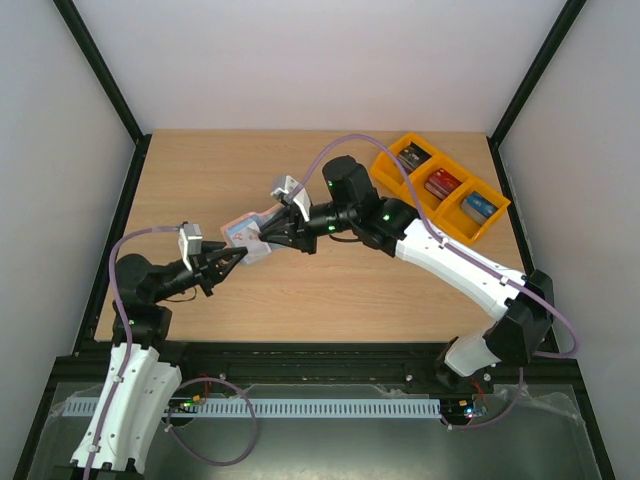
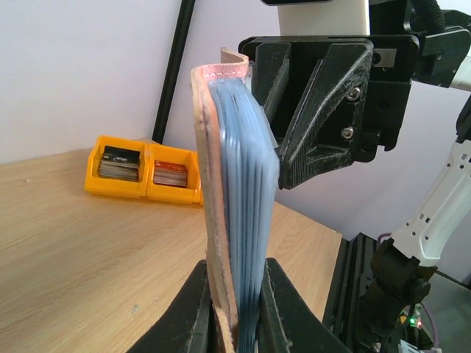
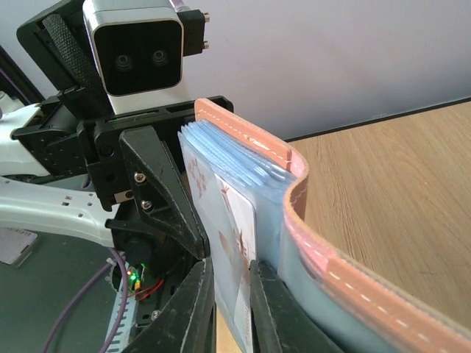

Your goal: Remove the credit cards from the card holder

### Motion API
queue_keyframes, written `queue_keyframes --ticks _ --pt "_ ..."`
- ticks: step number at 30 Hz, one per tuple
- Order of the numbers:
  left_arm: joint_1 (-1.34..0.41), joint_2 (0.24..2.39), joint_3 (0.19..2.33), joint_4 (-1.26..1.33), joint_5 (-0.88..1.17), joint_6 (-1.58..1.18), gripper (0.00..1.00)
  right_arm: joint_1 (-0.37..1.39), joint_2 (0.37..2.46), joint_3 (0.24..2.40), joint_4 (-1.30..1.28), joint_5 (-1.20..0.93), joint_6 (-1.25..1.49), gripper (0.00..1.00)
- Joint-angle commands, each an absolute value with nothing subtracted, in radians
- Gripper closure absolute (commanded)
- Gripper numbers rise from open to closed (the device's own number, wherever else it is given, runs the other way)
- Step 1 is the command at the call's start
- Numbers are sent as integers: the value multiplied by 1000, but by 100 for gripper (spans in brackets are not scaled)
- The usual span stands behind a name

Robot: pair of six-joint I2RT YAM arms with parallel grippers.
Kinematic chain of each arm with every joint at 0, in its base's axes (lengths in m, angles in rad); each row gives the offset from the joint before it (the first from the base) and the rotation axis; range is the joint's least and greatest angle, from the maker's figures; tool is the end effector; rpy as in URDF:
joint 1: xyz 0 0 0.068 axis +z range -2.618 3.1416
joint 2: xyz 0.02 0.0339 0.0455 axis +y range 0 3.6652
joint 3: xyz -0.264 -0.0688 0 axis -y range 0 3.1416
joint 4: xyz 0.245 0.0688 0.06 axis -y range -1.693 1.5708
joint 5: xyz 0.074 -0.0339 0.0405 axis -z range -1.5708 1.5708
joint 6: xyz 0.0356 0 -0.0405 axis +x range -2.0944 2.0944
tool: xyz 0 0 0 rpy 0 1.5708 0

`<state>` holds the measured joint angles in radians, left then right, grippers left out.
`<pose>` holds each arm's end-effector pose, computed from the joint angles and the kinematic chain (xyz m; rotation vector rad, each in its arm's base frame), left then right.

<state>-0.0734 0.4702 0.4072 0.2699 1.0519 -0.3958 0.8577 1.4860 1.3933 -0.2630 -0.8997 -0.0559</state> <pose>0.1200 -0.0398 0.2964 0.6949 1.4042 -1.0845 0.1995 0.2733 0.3801 -1.4329 1.4464 1.3818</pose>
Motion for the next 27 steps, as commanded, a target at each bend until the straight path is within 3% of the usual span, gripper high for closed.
queue_keyframes --ticks 1,8,14,23,27 --pt "-92 450 448 399 1132 -379 98 897 1500 1366 -182 -916 -62 85" --pt "-92 447 436 421 1077 -452 98 899 1502 1390 -295 -1132 -186 76" --pt "-91 439 426 409 1050 -467 98 898 1457 1396 -417 -1052 -280 76" --pt "-92 425 432 364 1041 -423 98 899 1432 1353 -280 -1117 -195 77" --pt "-95 423 427 367 1007 -402 98 930 1459 1330 -112 -999 -76 77"
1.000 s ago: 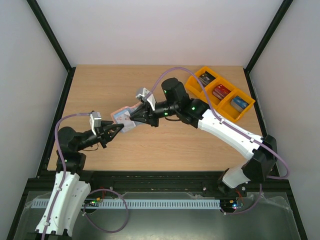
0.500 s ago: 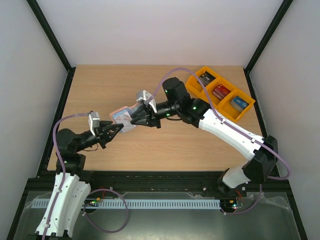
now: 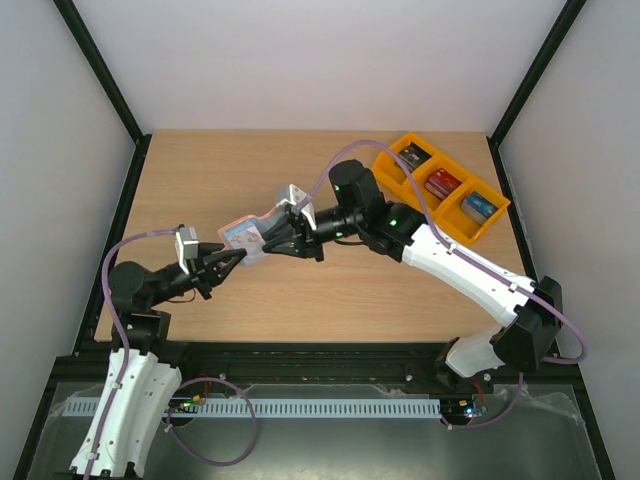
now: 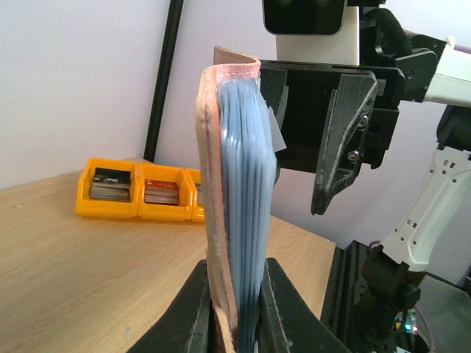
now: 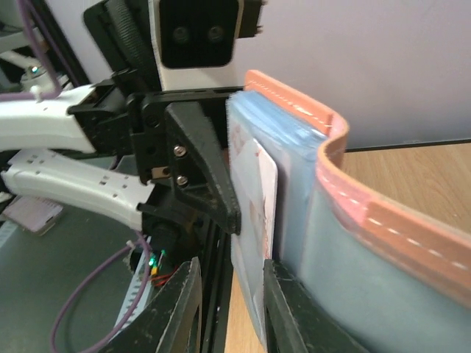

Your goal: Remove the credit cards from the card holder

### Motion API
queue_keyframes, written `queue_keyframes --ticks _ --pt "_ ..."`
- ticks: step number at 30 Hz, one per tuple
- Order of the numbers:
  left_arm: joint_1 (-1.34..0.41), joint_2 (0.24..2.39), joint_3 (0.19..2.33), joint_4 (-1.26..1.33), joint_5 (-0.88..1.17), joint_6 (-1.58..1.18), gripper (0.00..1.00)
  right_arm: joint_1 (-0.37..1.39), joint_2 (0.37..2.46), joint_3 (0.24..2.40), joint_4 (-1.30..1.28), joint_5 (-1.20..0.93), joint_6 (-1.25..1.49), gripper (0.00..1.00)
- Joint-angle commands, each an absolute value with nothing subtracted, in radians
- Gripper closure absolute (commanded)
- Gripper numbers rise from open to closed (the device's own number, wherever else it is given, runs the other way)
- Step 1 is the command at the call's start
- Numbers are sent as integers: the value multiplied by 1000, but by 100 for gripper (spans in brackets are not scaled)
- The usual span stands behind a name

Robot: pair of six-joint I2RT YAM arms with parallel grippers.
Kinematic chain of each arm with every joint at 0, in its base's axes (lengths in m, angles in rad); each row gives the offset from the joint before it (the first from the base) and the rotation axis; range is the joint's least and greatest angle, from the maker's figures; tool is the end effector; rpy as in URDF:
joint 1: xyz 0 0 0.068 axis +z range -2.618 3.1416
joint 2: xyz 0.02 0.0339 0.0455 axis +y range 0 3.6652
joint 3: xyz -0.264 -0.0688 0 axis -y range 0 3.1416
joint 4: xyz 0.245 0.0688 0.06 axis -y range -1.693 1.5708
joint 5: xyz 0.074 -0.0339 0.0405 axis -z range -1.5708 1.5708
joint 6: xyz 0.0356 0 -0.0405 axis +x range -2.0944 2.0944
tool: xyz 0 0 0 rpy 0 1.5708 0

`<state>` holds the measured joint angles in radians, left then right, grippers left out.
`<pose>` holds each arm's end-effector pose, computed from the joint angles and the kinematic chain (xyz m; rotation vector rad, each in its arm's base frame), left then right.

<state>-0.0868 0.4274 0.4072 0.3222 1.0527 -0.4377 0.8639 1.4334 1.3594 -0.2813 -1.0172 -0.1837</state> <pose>0.1103 -0.0406 0.3052 0.7176 1.3360 -1.0873 0.1845 0.2626 0.3845 -1.5626 1.2560 1.4161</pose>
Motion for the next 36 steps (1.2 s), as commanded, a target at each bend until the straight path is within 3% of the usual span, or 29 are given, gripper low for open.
queue_keyframes --ticks 1,7,13,18,22,27,36 --pt "-95 422 425 375 1003 -403 98 941 1462 1326 -89 -974 -77 77" --pt "-101 416 424 360 1010 -383 98 966 1494 1343 -53 -964 -84 76" --pt "-104 408 413 355 971 -374 98 982 1487 1389 -203 -930 -213 65" --pt "-114 374 433 223 982 -155 98 980 1359 1231 33 -884 -185 54" --pt "-118 349 451 185 979 -93 98 980 1320 1152 160 -806 -152 52" --pt "-121 342 438 235 984 -103 98 981 1355 1171 147 -808 -133 47" --pt "-123 345 435 271 926 -190 98 980 1337 1180 80 -815 -182 47"
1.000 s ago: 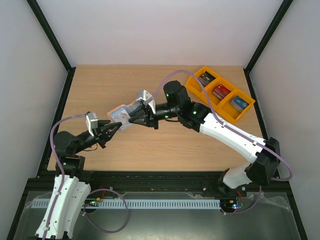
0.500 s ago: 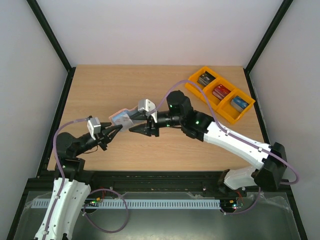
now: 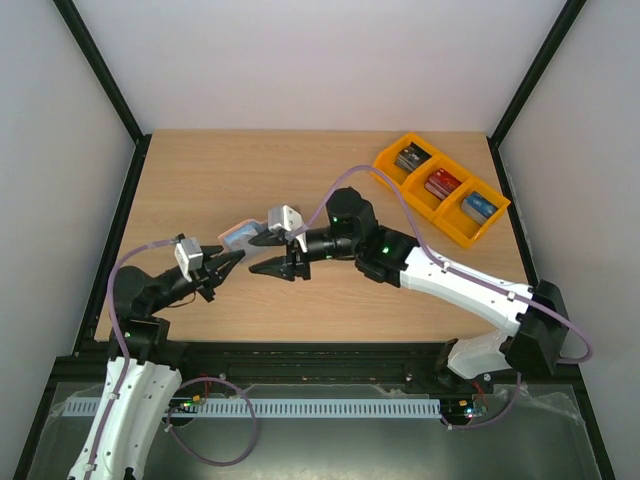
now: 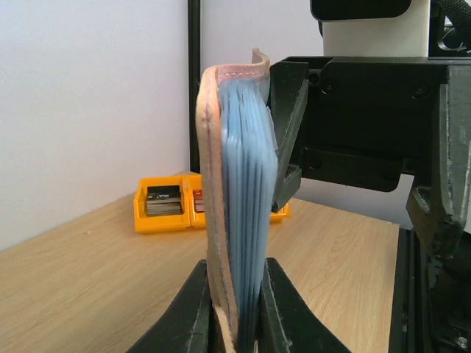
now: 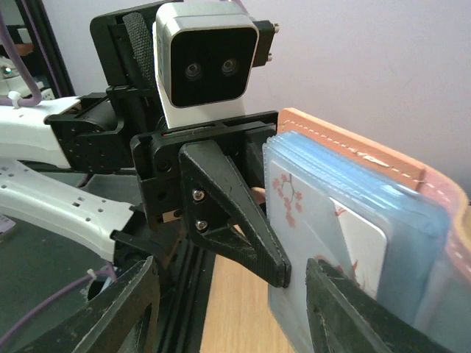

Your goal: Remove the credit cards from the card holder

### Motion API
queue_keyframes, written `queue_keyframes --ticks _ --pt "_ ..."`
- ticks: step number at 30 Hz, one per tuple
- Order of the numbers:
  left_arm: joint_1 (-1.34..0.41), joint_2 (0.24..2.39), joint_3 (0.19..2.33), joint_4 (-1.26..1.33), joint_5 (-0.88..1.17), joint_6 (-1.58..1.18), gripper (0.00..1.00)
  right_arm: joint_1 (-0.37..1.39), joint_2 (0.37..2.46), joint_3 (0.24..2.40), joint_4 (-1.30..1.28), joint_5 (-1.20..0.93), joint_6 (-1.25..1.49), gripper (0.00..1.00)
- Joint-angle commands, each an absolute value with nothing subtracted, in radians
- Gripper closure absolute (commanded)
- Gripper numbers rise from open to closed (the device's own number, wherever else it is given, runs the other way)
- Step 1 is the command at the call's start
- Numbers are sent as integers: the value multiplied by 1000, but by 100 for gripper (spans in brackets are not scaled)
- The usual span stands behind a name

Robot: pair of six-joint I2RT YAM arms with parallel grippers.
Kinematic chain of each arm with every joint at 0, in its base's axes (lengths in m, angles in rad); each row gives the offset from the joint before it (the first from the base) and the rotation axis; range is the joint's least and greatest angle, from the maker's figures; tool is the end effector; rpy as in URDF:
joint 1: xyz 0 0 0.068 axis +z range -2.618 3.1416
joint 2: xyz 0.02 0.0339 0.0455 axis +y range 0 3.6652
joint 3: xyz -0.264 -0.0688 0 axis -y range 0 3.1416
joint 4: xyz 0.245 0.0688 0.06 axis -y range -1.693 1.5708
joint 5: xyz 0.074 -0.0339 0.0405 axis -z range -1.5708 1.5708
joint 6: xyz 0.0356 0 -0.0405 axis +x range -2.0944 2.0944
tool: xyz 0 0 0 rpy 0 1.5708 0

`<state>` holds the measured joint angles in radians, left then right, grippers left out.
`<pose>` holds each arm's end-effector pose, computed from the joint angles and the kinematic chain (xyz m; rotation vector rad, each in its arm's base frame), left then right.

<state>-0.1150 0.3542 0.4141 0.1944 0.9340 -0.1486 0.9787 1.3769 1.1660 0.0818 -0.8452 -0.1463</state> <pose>0.1015 -0.0405 0.3036 0.7837 1.2474 -0.8265 0.1554 0.2788 0.3674 -1.4857 1.0879 1.3127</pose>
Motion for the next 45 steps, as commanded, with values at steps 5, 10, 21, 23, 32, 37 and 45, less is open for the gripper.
queue_keyframes --ticks 5,10,21,23,32,37,45 --pt "-123 337 410 323 933 -289 98 926 1247 1113 88 -717 -166 49" --pt "-123 337 409 326 935 -328 98 863 1215 1117 25 -637 -143 44" --pt "-123 336 412 319 939 -336 98 844 1282 1191 -64 -557 -104 1" --pt "-122 336 414 317 939 -334 98 845 1310 1211 -68 -632 -93 1" --pt "-122 335 414 301 937 -338 98 853 1398 1275 -41 -810 -28 62" --pt "-121 330 406 296 910 -349 92 852 1378 1265 -38 -846 -33 98" --pt "-111 317 423 233 898 -308 62 817 1344 1271 -99 -905 -65 98"
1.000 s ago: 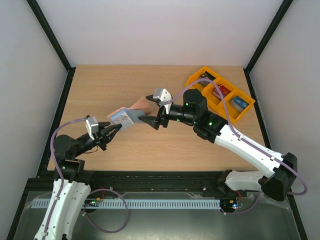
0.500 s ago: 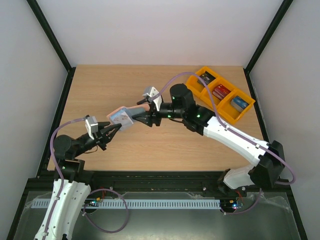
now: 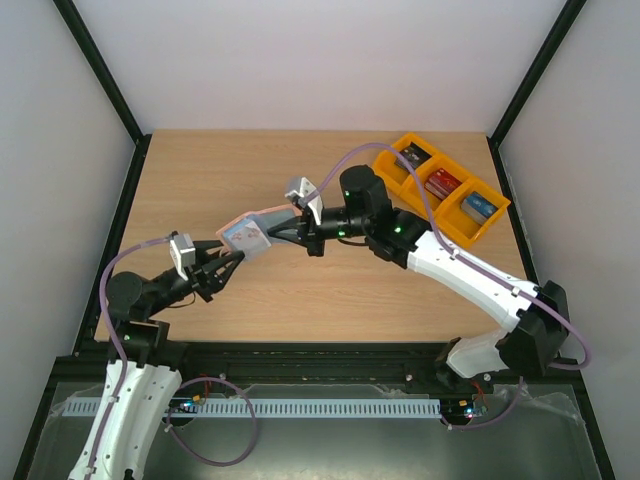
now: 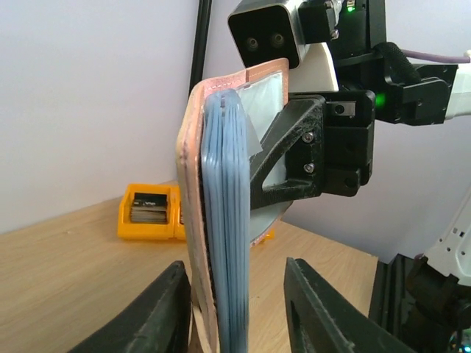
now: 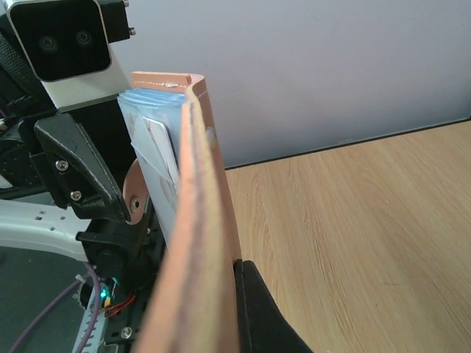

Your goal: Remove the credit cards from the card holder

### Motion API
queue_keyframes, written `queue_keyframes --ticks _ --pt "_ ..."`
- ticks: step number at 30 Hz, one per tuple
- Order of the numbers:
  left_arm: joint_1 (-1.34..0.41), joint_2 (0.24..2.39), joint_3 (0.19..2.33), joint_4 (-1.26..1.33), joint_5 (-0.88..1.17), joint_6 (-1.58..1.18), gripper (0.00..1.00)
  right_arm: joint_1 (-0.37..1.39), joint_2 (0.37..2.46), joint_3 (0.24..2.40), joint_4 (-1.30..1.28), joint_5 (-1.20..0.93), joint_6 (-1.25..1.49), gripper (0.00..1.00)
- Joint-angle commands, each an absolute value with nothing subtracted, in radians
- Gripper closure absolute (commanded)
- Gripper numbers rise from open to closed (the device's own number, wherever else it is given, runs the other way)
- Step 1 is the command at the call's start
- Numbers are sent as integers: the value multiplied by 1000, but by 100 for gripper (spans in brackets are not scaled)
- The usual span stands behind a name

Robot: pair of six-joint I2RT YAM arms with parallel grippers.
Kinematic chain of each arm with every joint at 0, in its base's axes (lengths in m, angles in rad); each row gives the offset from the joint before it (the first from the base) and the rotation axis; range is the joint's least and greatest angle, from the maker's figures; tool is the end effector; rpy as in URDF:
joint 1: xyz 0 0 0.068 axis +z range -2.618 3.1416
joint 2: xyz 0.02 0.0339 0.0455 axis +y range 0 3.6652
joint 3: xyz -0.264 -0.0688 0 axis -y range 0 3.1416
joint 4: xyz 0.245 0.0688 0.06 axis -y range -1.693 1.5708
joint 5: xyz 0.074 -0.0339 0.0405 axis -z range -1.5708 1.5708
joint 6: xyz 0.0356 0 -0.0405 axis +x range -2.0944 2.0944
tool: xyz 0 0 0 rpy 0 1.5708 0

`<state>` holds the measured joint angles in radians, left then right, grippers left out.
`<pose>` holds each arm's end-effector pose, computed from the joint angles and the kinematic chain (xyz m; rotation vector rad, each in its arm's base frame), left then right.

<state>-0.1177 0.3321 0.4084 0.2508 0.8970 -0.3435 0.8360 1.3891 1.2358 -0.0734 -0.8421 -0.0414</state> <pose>0.0973 -0.0395 0.3090 0.6598 1.2725 -0.9370 0.1940 0.2543 0.3731 -1.3501 1.3621 1.3022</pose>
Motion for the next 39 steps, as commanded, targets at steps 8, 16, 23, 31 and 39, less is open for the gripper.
queue_keyframes --ticks 8,16,23,31,39 --pt "-101 311 441 191 936 -255 53 797 1341 1282 -153 -961 -90 98" --pt "-100 287 444 175 849 -175 65 783 1347 1298 -167 -1084 -98 98" --pt "-100 292 448 198 894 -197 66 780 1361 1309 -199 -1138 -127 98" --pt "-101 286 443 185 899 -179 69 756 1366 1314 -212 -1189 -124 98" --pt "-124 306 414 304 880 -281 68 768 1420 1311 -112 -1186 4 98"
